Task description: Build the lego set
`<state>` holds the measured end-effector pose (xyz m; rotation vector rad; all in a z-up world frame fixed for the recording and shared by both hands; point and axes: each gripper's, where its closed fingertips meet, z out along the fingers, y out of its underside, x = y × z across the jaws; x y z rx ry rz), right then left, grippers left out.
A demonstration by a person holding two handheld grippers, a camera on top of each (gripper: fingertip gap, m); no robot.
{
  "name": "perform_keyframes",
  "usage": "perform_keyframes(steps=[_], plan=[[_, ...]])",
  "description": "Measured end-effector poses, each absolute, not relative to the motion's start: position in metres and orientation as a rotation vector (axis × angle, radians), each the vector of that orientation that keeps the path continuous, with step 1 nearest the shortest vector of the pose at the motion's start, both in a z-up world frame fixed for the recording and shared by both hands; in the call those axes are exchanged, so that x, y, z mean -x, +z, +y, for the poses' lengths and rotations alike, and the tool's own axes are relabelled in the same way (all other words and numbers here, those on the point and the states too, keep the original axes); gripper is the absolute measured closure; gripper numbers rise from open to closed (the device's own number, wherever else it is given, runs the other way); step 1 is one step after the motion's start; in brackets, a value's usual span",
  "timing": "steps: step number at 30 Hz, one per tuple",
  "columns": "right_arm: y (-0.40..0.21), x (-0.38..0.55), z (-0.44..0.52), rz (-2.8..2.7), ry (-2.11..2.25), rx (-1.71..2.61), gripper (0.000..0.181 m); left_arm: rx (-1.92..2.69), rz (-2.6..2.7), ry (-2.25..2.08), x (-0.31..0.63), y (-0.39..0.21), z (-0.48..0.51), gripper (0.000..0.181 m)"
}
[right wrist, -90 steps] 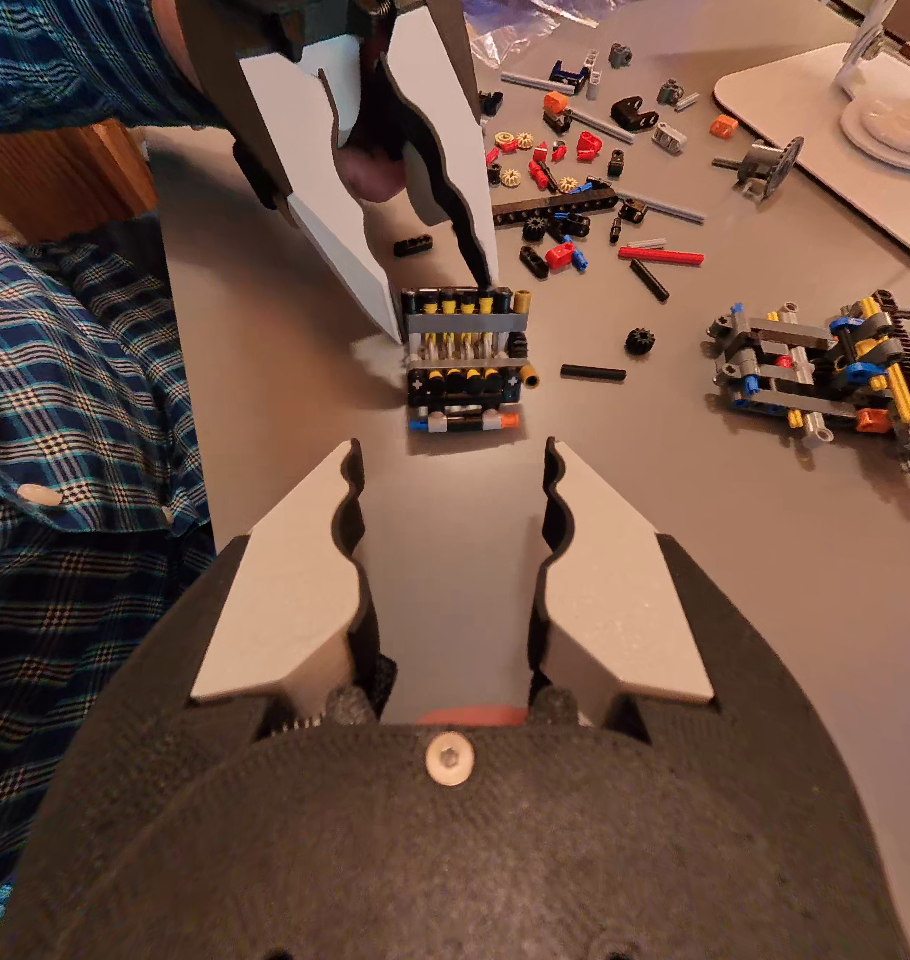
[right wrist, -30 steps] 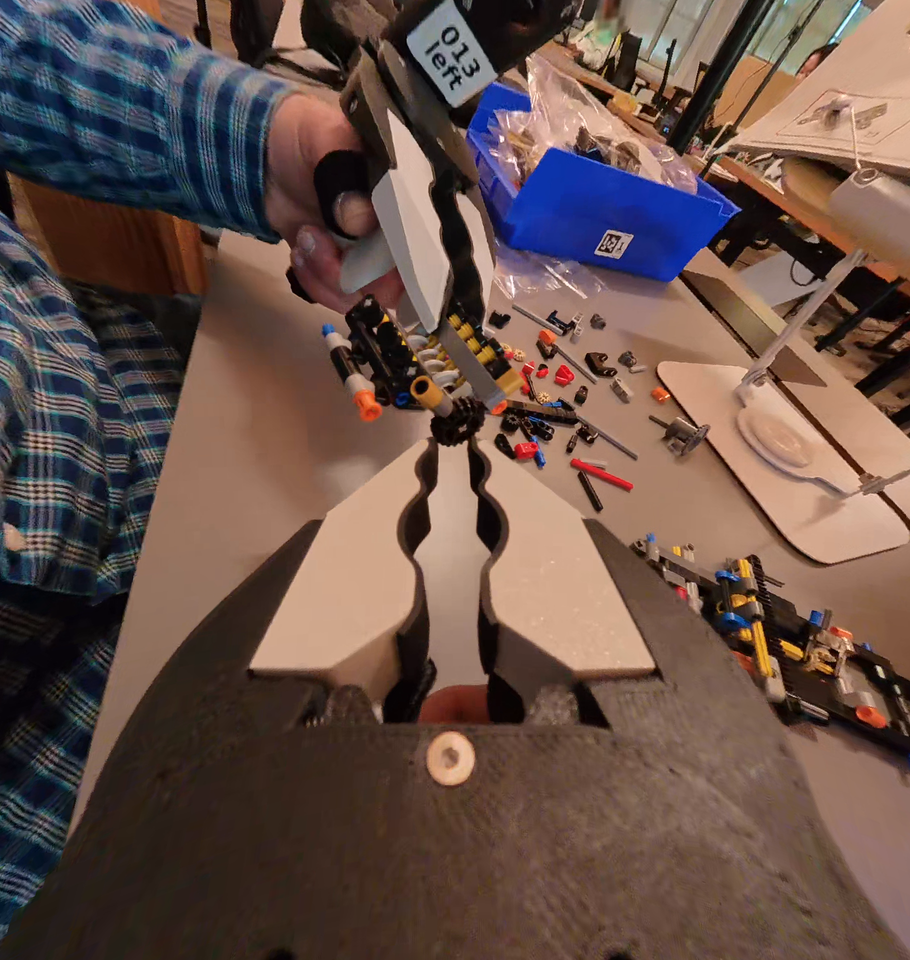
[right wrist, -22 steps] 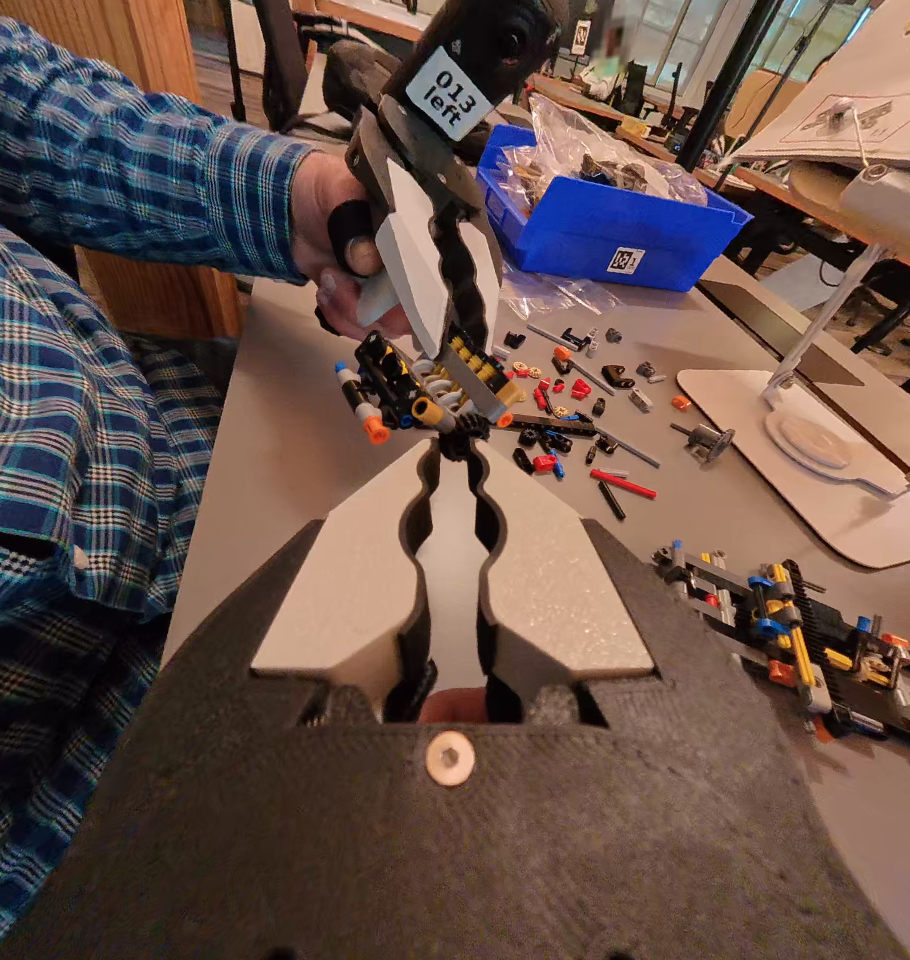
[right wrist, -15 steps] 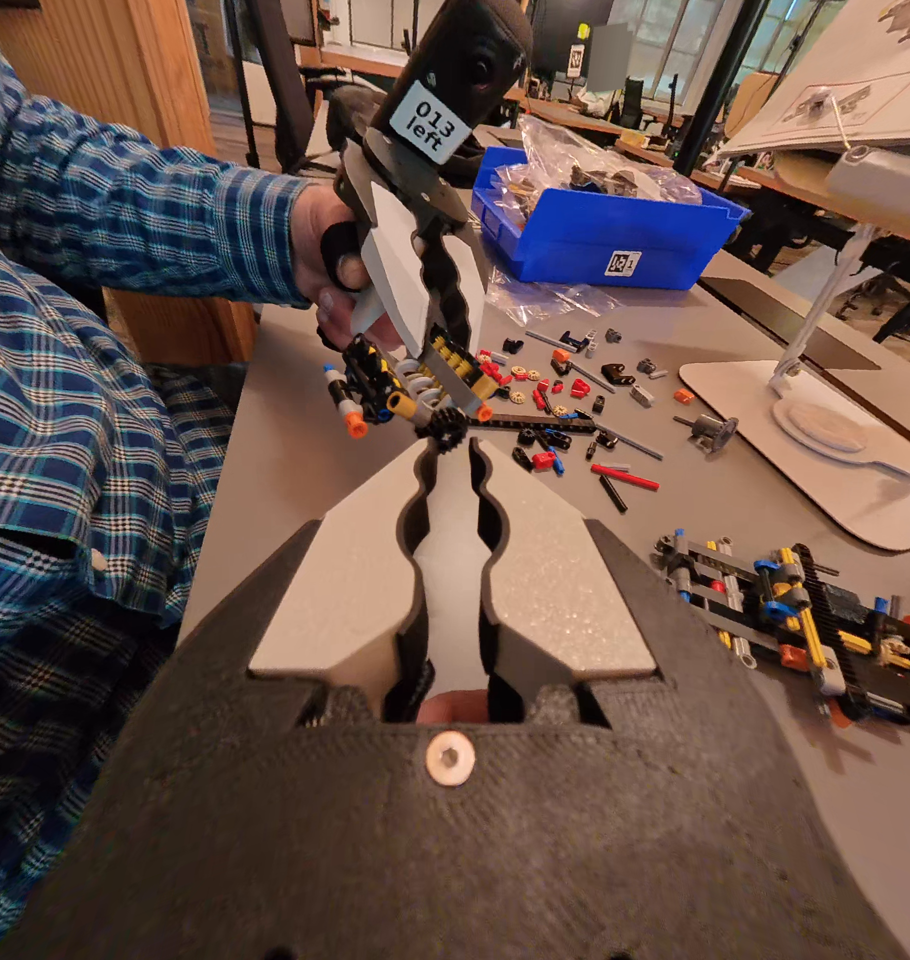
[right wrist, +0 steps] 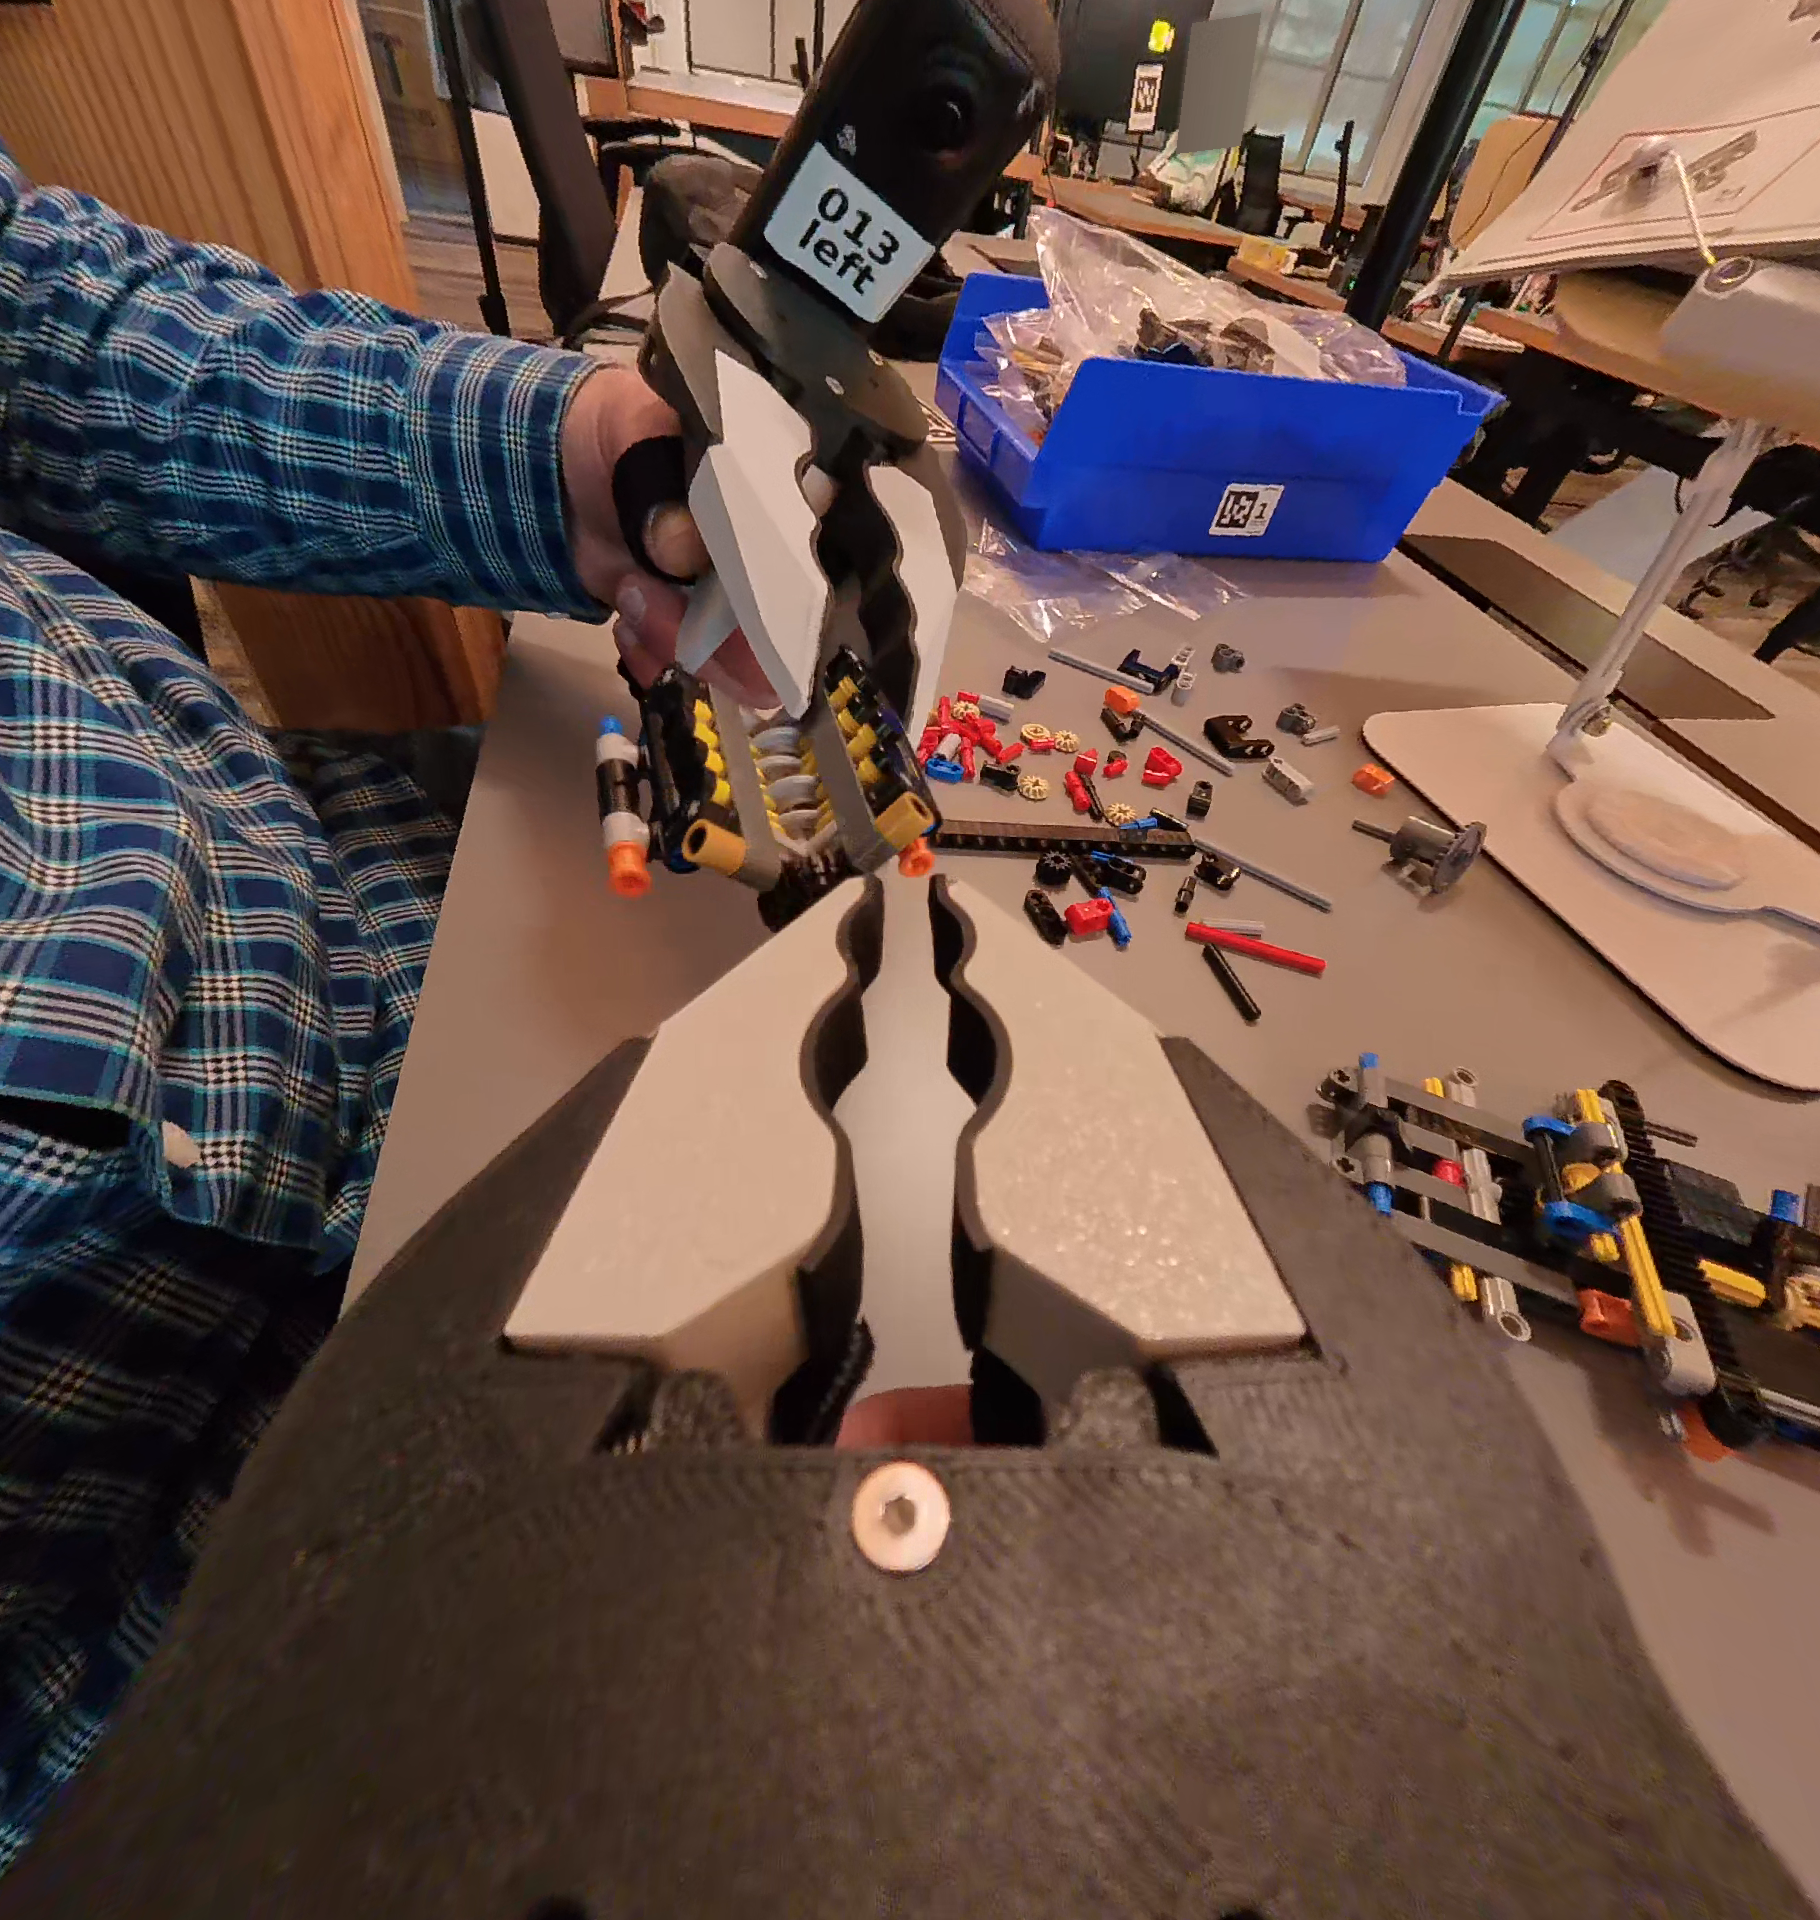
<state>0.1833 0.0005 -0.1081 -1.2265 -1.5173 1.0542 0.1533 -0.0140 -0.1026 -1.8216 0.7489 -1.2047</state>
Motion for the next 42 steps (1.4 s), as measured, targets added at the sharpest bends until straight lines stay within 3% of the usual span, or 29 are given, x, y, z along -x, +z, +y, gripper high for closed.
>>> perform_keyframes(steps=[17, 42], plan=[[-0.13, -0.181, -0.003, -1.579, 0.962, 1.286, 0.17, 1.817, 0.66, -1.223, -0.153, -0.108, -0.008, 0.168], [-0.092, -0.189, 0.004, -1.385, 1.1, 1.259, 0.164, 1.626, 0.469, -1.395, -0.152, -0.076, 0.0, 0.168]])
